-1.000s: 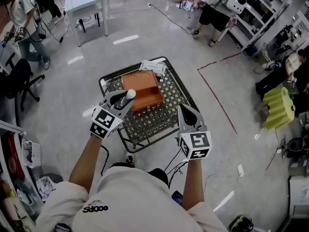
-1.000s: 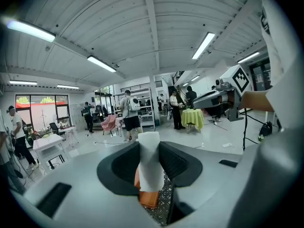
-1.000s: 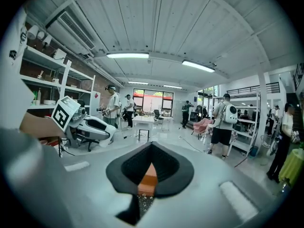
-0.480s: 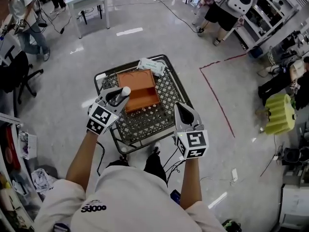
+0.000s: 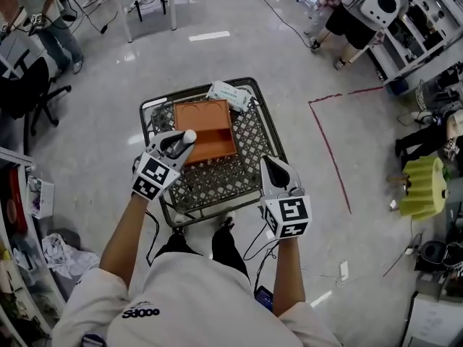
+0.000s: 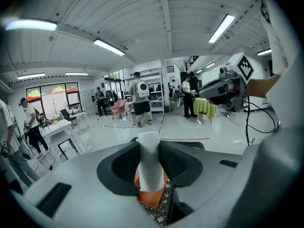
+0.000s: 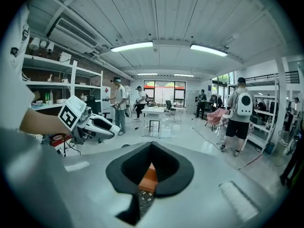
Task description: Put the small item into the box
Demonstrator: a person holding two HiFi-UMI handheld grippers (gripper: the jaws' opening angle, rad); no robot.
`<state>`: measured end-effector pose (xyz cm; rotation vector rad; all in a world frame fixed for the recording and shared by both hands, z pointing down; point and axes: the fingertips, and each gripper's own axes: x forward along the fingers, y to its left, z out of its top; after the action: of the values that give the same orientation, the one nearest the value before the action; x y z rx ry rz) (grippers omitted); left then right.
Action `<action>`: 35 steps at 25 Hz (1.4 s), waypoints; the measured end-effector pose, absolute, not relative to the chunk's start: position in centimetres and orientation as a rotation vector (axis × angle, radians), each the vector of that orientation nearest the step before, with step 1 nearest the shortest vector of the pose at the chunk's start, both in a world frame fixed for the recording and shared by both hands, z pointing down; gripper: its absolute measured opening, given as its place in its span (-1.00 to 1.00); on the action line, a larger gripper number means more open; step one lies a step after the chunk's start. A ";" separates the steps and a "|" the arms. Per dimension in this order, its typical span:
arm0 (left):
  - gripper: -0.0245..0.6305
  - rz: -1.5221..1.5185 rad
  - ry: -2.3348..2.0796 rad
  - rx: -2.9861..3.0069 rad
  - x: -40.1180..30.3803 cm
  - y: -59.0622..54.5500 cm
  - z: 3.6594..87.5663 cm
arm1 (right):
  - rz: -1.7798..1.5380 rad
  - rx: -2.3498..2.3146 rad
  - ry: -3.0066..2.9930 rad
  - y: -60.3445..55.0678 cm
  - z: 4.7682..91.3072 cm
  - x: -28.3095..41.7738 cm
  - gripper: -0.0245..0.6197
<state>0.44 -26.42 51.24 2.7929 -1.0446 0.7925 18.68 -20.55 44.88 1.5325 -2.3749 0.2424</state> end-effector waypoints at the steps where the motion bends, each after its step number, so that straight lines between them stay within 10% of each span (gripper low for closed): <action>1: -0.53 0.807 -1.045 2.784 0.6 -26.6 51.7 | 0.255 1.524 -2.377 -20.7 45.3 18.8 -0.90; 35: -0.53 1.393 -0.602 2.515 3.9 -30.5 76.2 | 0.552 1.441 -2.301 -24.0 58.1 19.2 -0.90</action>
<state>3.91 -30.52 76.24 2.5147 -0.6024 1.3930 19.16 -23.98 58.12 1.4406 -2.3013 0.5518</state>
